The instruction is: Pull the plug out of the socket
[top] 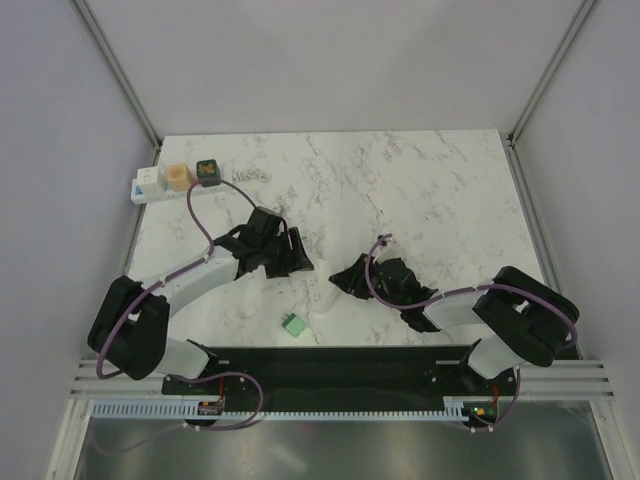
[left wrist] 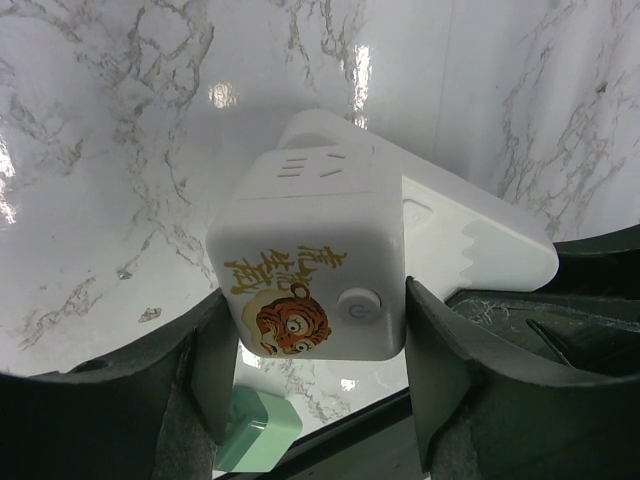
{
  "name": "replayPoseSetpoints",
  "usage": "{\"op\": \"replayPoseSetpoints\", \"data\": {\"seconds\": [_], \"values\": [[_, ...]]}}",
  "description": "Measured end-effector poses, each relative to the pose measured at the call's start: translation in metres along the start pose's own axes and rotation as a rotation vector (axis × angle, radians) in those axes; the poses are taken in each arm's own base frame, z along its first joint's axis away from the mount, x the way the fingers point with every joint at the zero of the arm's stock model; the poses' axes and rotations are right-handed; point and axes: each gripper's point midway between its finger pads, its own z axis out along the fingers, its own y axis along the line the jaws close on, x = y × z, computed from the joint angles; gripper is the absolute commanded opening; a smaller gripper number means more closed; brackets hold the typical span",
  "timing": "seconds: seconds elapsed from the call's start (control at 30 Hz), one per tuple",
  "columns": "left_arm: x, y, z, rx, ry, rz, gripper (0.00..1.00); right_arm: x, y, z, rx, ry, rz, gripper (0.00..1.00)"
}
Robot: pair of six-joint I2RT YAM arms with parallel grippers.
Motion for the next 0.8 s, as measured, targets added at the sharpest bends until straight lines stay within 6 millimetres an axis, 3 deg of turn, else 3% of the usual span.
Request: {"op": "replayPoseSetpoints", "data": {"seconds": [0.07,0.1,0.37,0.53,0.67,0.8], "values": [[0.000,0.000,0.000,0.008,-0.012,-0.007,0.02,0.000,0.000,0.001,-0.005,-0.001,0.000,0.15],[-0.001,0.001,-0.001,0.011,-0.018,-0.010,0.02,-0.001,0.000,0.002,-0.007,-0.003,0.001,0.00],[-0.003,0.007,-0.008,-0.032,-0.084,-0.007,0.02,-0.001,0.001,0.006,0.032,-0.003,0.010,0.00],[-0.003,-0.005,-0.022,-0.100,-0.161,0.084,0.02,-0.002,0.005,-0.001,0.055,-0.004,-0.004,0.00],[-0.006,-0.012,-0.020,-0.012,-0.138,0.041,0.02,-0.007,0.003,-0.002,0.073,-0.027,-0.019,0.00],[0.001,-0.006,-0.009,0.069,-0.114,-0.050,0.02,-0.007,-0.004,-0.003,0.105,-0.033,-0.019,0.00]]}}
